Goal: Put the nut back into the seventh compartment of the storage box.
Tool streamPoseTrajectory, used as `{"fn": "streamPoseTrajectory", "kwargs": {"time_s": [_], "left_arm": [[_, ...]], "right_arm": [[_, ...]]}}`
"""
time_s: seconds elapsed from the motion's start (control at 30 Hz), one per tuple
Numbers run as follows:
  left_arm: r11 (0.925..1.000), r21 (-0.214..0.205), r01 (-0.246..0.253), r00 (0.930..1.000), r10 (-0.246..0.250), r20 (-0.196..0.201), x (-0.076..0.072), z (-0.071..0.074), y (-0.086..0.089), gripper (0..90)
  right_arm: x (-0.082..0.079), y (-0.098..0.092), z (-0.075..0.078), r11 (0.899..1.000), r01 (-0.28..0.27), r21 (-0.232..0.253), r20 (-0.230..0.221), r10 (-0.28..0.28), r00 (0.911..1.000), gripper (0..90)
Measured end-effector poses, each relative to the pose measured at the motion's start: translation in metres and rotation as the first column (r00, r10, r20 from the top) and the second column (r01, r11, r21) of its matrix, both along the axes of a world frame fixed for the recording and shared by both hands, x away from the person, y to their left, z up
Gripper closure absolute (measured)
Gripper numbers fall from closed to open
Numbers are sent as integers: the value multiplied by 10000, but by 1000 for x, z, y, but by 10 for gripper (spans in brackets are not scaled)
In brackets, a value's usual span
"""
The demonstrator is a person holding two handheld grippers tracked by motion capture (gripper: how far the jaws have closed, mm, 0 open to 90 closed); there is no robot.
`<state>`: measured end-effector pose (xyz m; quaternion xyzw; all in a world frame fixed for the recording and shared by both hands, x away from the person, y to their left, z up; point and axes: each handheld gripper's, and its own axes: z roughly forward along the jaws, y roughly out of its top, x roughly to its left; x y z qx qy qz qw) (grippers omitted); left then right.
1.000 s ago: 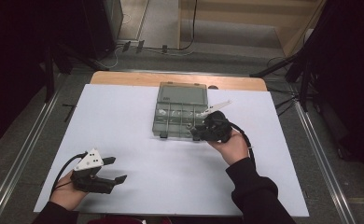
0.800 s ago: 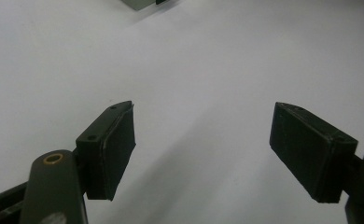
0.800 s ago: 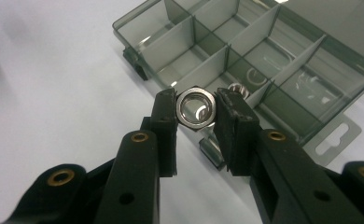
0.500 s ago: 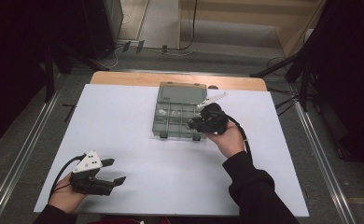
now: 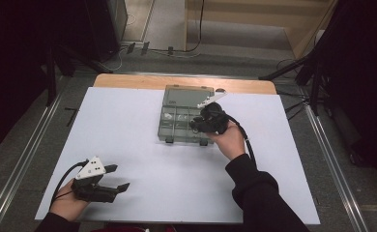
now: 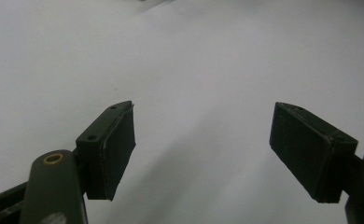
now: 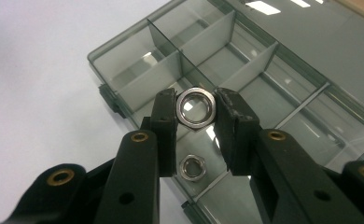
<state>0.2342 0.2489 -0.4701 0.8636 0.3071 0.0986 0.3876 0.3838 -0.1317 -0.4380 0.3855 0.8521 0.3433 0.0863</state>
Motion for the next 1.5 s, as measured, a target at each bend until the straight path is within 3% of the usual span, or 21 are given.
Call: {"fn": "streamPoseTrajectory", "kwargs": {"time_s": [0.13,0.4,0.43,0.47,0.67,1.03,1.4,1.5], "left_arm": [[10000,-9,-8,10000,8,-4,-1,0,0,227],[10000,-22,41,10000,-41,33,-1,1,1,227],[10000,-15,51,10000,-51,37,-1,1,1,227],[10000,-25,56,10000,-56,45,-1,1,1,227],[10000,-25,45,10000,-45,51,-1,1,1,227],[10000,16,65,10000,-65,26,-2,1,2,227],[10000,-72,47,10000,-47,6,-2,2,2,227],[9999,-113,41,10000,-41,12,-2,2,3,227]], "right_arm": [[3,1,-10,10000,47,-73,-468,-50,9989,718],[3,4,-17,9995,-8,-307,-573,-10,9984,706],[3,4,-17,9996,23,-269,-588,-38,9983,657],[4,3,-17,9999,122,68,-572,-118,9983,536],[2,1,-15,9996,35,288,-571,-19,9984,431],[-4,5,-10,9984,-478,296,12,478,9989,364],[-22,6,6,9902,-957,1016,-180,980,9950,320],[-32,3,9,9856,-1098,1286,388,1056,9936,327]]}}
